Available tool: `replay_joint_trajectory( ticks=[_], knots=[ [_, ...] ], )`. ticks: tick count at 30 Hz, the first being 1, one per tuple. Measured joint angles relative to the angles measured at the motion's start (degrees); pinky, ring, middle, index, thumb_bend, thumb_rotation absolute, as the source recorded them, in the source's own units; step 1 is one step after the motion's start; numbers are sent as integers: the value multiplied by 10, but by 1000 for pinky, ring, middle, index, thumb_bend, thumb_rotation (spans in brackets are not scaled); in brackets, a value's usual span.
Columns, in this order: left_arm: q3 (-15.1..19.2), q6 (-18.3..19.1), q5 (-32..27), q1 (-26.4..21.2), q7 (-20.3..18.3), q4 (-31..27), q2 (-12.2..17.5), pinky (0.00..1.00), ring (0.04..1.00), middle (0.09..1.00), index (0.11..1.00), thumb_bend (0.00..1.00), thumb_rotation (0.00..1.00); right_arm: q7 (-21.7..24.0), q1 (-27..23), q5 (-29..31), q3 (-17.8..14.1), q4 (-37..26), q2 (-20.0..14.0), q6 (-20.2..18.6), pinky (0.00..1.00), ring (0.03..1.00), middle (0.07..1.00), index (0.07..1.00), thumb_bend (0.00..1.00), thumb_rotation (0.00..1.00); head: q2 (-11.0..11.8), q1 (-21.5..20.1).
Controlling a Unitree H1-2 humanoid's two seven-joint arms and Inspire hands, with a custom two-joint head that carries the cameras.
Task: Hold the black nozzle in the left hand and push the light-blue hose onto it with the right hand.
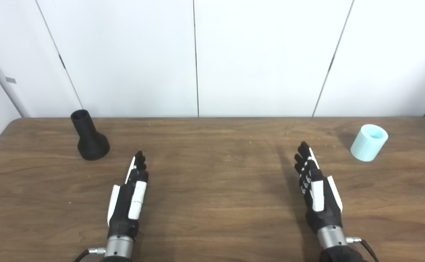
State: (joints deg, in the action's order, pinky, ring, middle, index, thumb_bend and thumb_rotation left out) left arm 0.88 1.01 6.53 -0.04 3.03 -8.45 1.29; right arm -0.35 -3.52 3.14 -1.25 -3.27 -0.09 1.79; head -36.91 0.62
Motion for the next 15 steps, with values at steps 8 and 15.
replay_joint_trajectory(
  ticks=[8, 15],
  knots=[
    [-2, 0, 2, 0, 1, 0, -3, 1000, 1000, 1000, 1000, 719, 1000, 0, 0, 2, 0, 0, -1, -1, 1000, 1000, 1000, 1000, 707, 1000, 1, 2],
    [-3, 0, 3, 0, 2, 0, -3, 1000, 1000, 1000, 1000, 720, 1000, 0, 0, 3, 0, 0, -1, -2, 1000, 1000, 1000, 1000, 708, 1000, 1, 2]
  ],
)
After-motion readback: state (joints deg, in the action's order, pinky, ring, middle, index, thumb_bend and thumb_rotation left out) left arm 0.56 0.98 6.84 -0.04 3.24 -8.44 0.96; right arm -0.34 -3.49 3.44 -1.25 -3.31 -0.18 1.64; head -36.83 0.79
